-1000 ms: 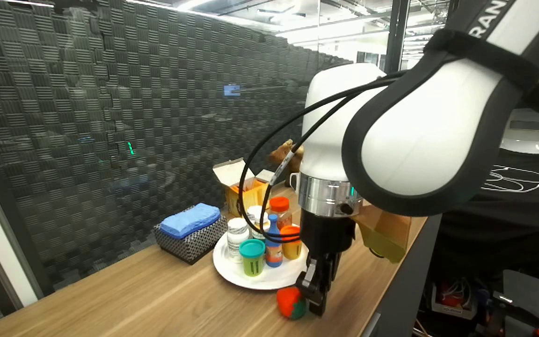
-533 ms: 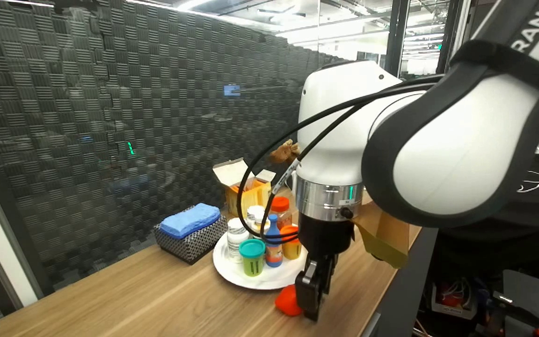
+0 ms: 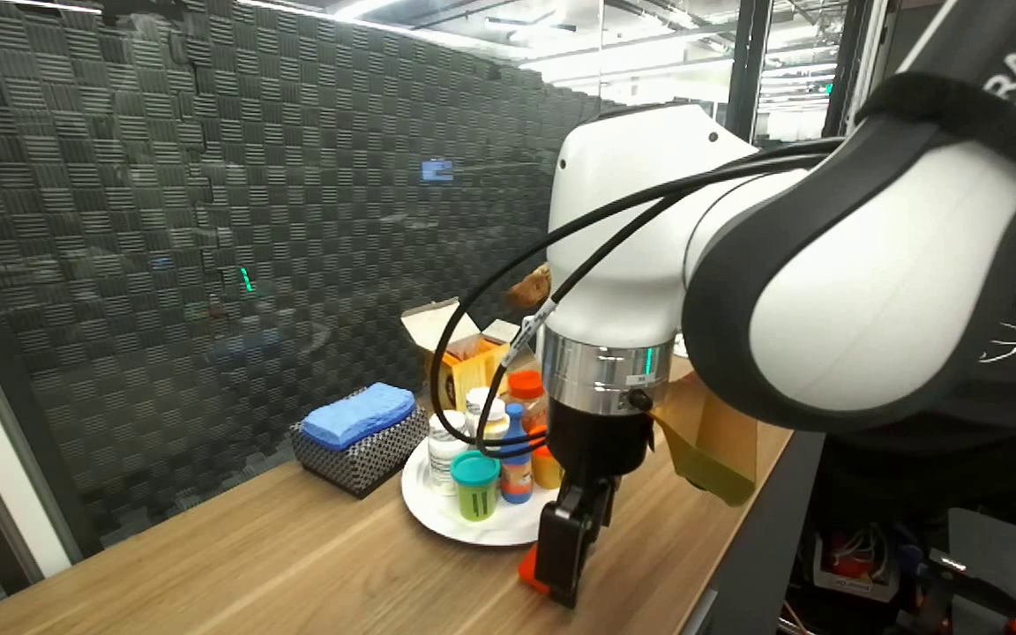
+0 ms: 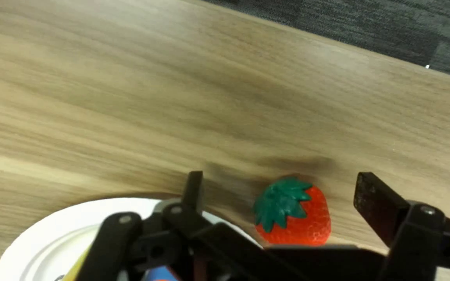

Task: Put the bottles on the tray

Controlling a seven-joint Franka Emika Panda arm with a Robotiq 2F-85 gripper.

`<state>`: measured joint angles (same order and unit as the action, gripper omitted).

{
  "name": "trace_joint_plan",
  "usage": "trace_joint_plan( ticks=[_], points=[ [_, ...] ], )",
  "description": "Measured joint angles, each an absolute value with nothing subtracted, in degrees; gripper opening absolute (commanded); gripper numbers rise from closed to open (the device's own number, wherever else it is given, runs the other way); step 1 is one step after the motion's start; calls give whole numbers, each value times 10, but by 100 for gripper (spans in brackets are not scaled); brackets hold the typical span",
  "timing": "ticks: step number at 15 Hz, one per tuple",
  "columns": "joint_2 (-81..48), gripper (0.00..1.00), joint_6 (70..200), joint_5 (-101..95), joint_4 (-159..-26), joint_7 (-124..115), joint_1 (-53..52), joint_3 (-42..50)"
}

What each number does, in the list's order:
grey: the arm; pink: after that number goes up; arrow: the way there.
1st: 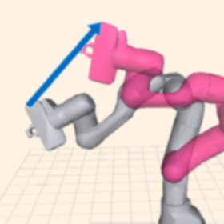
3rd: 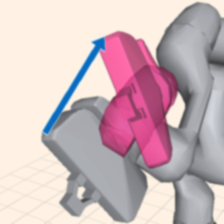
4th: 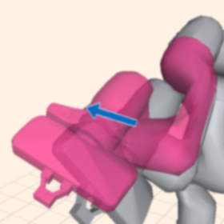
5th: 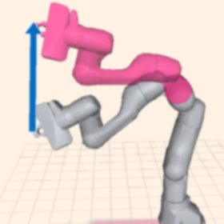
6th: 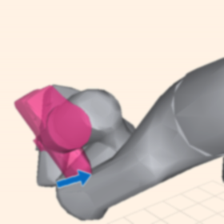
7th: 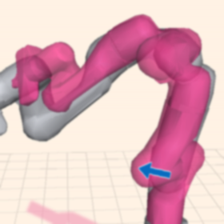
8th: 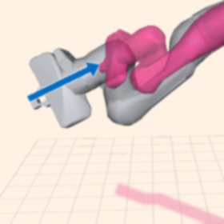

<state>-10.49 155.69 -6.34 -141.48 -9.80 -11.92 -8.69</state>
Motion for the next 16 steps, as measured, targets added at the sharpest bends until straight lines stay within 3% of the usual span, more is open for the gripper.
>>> trace_joint_plan(
  ticks=[7,8,10,13,16],
  points=[
    [-129,100,1572,-58,-1390,-55,-119,-89],
    [-134,76,1574,-56,-1386,-47,-119,-90],
    [-144,68,1577,-50,-1380,-31,-118,-92],
    [-147,42,1579,-47,-1373,-18,-115,-93],
    [-142,25,1579,-16,-1372,11,-105,-106]
  ],
)
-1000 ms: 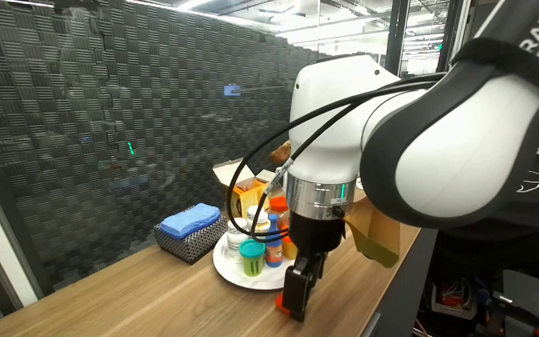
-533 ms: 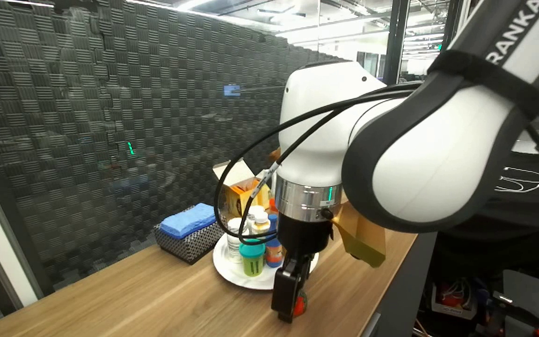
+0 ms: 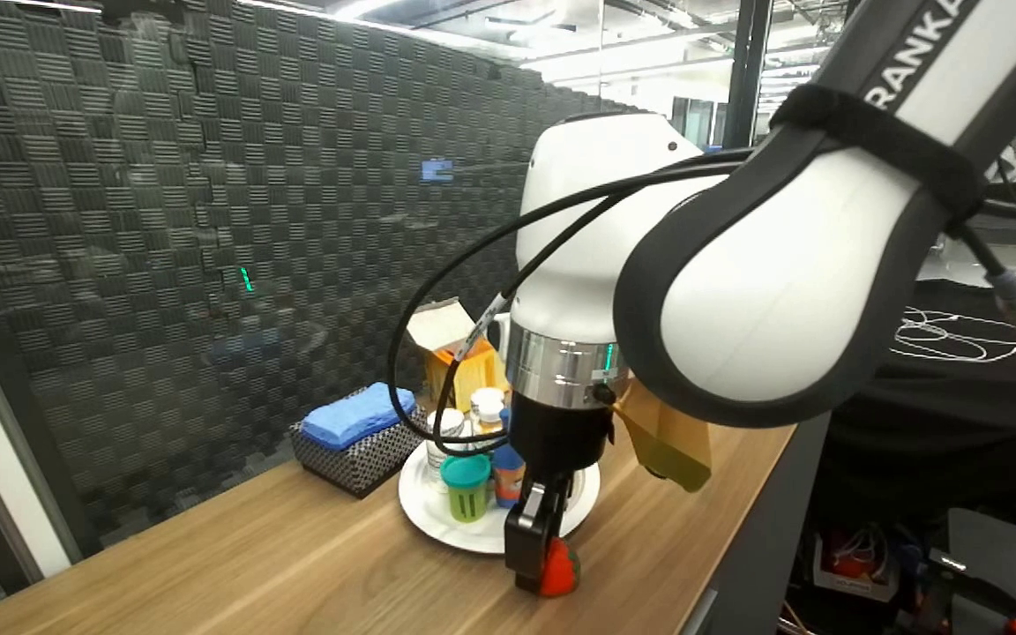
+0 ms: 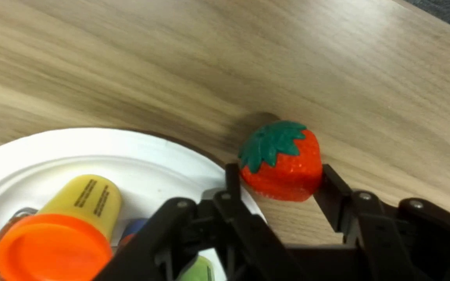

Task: Put the bottles on the tray

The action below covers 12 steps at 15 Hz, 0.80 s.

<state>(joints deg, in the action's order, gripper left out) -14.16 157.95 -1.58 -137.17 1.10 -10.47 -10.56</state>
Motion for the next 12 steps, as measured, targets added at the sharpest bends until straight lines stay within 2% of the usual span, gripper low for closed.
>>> trace_joint_plan(
  ticks=[12],
  points=[
    [-76,25,1634,-12,-1412,26,-101,-117]
  ],
)
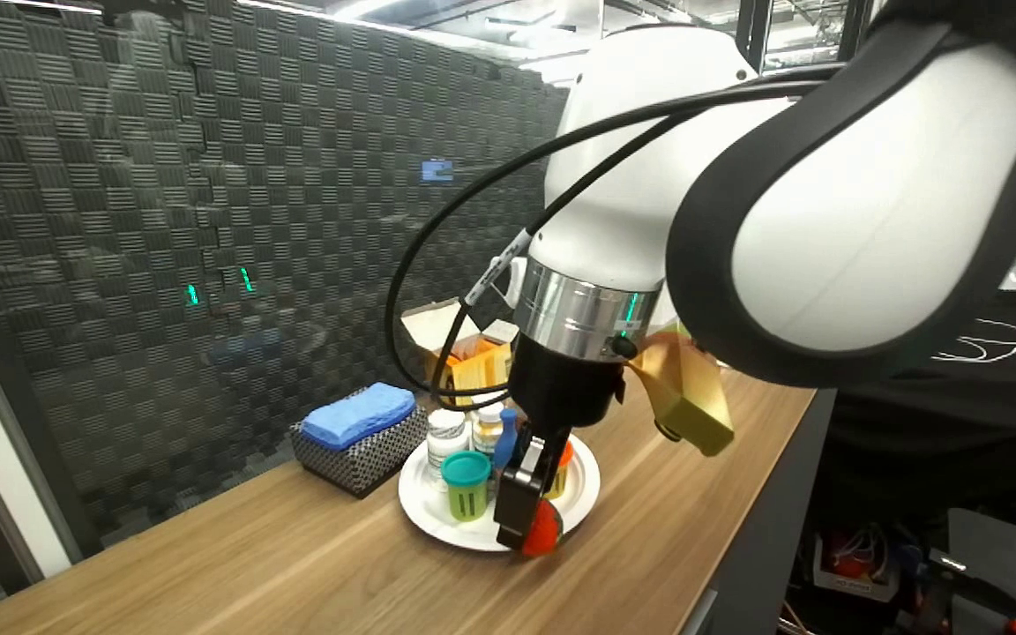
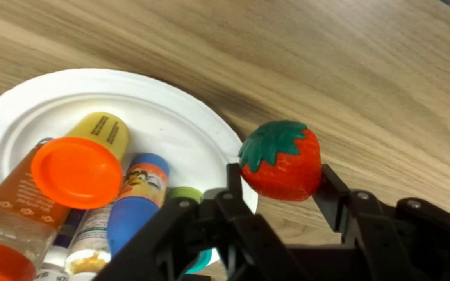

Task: Put the bottles on the tray

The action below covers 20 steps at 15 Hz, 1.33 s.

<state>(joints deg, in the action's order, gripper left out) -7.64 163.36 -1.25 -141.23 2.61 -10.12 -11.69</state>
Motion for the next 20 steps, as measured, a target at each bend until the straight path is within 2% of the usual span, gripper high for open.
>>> trace_joint_plan(
  ticks=[20],
  points=[
    [-79,25,1731,-471,-1447,-211,-156,1]
  ],
)
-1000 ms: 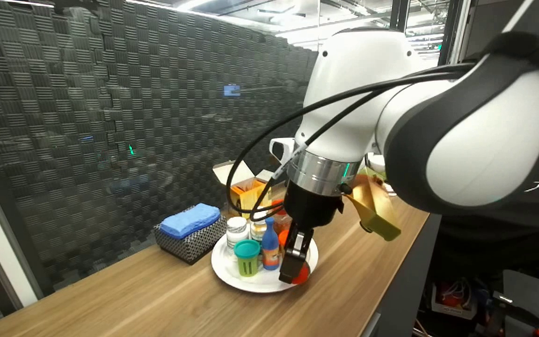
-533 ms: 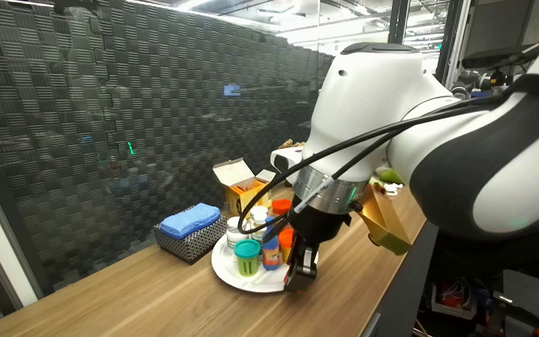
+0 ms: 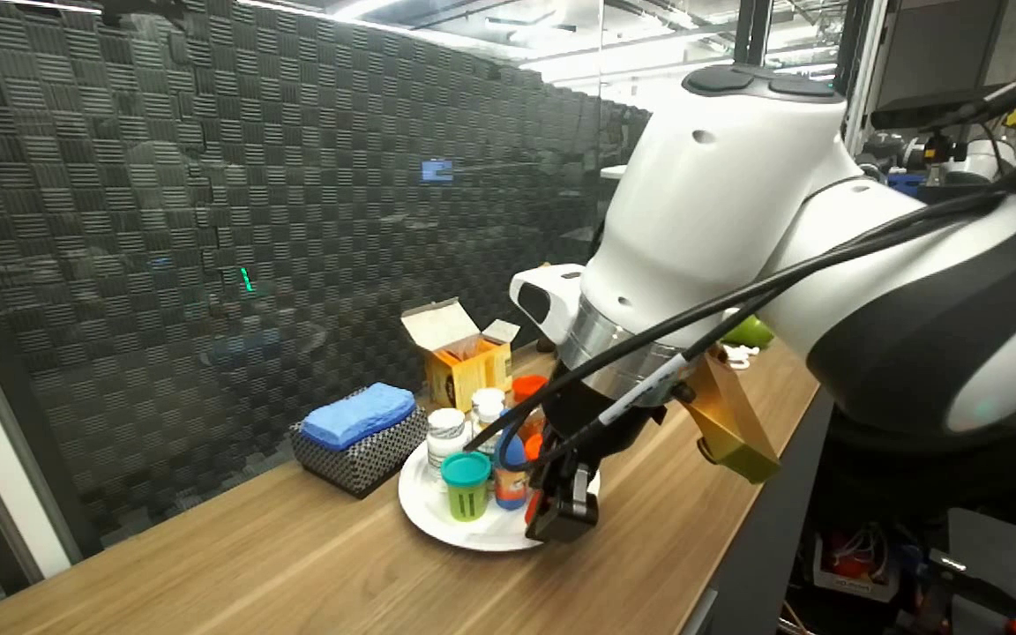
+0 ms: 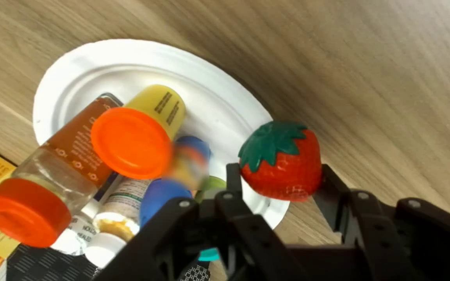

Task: Put the bottles on the tray

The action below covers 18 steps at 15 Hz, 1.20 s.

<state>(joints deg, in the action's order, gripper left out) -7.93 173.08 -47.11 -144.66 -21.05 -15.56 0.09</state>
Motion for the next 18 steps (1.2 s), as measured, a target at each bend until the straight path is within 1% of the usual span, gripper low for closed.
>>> trace_joint_plan(
  ticks=[4,9,18],
  points=[
    [-76,25,1740,-557,-1447,-257,-163,13],
    [-76,25,1740,-565,-1454,-274,-168,13],
    [-42,25,1740,-612,-1441,-363,-165,52]
  ],
)
